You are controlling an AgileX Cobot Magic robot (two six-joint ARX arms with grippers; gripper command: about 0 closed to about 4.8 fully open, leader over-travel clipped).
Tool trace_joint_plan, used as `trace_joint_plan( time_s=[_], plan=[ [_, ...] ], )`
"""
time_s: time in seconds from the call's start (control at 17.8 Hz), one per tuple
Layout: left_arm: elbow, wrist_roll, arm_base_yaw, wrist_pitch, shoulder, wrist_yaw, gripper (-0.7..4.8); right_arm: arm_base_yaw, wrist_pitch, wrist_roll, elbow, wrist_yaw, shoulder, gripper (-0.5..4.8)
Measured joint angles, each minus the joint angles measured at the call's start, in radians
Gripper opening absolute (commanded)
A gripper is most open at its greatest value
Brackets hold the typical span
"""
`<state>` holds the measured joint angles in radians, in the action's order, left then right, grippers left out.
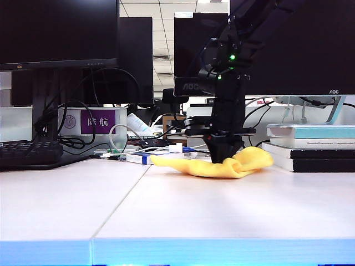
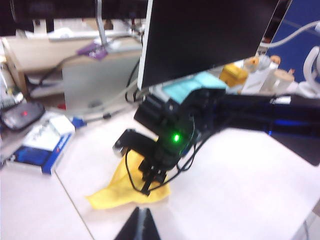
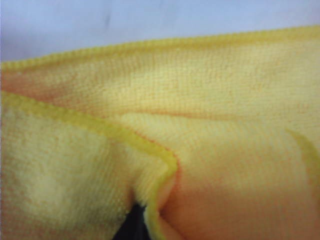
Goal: Wipe the table from front to back using the rag.
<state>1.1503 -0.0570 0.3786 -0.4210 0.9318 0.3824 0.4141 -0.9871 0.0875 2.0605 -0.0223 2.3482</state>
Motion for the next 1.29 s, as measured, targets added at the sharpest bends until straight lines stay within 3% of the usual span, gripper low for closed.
trace_joint_plan(
  time_s=[0.39,0.9,1.29],
  plan=[
    [0.0,0.024,0.016,-0.09,0.0,0.013,-0.04,0.002,-0.114,0.009,-0.006,-0.004,-0.017,-0.01],
    [0.0,0.026,0.015,-0.095,0.0,0.019,-0.04,0.037,-0.251,0.012,-0.027,-0.032,-0.03,-0.01],
    [0.0,0.026,0.015,-0.095,-0.002,0.019,-0.04,0.049,-0.26,0.016,-0.193,-0.048,-0.116,-0.01]
  ],
)
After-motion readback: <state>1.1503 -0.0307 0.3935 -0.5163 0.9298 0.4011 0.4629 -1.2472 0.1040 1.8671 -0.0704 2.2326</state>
